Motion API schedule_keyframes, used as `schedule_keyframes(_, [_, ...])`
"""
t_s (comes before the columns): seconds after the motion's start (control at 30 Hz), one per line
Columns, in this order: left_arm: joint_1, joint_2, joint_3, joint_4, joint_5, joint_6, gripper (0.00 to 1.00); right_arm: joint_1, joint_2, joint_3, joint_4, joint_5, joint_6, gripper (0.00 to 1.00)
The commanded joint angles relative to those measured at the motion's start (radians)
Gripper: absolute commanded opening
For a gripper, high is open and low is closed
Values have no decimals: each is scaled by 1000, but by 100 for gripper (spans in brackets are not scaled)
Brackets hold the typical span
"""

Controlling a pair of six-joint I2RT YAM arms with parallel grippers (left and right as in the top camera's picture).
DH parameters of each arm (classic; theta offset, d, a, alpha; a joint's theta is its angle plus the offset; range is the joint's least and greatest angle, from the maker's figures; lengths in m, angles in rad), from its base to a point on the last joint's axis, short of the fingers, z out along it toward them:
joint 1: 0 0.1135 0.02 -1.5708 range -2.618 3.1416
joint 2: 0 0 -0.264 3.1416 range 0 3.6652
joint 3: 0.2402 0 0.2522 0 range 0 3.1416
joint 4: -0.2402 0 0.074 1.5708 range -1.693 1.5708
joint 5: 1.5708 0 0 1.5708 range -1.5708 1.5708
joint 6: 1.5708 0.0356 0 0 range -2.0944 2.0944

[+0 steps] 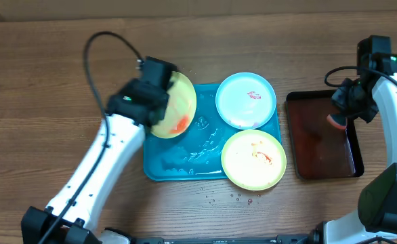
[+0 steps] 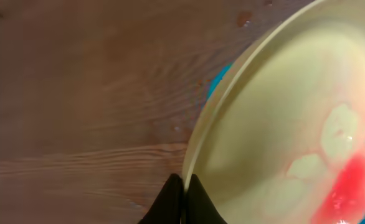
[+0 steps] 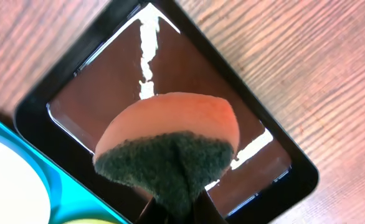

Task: Clean dirty plates on tray and stack at the side
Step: 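Lift the yellow plate with left gripper and place it left of tray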

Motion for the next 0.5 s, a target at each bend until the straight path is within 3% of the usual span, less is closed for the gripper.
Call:
schedule_keyframes(0.0, [-101, -16, 8, 3, -357, -10, 4, -21, -10, 0, 19, -28, -15, 4])
schedule_keyframes(0.23, [-272, -16, 8, 3, -785, -95, 4, -28, -10, 0, 38, -27, -15, 4])
schedule_keyframes(0.47, [-347, -16, 8, 7, -968, -116, 4, -28, -10, 0, 41, -27, -15, 4])
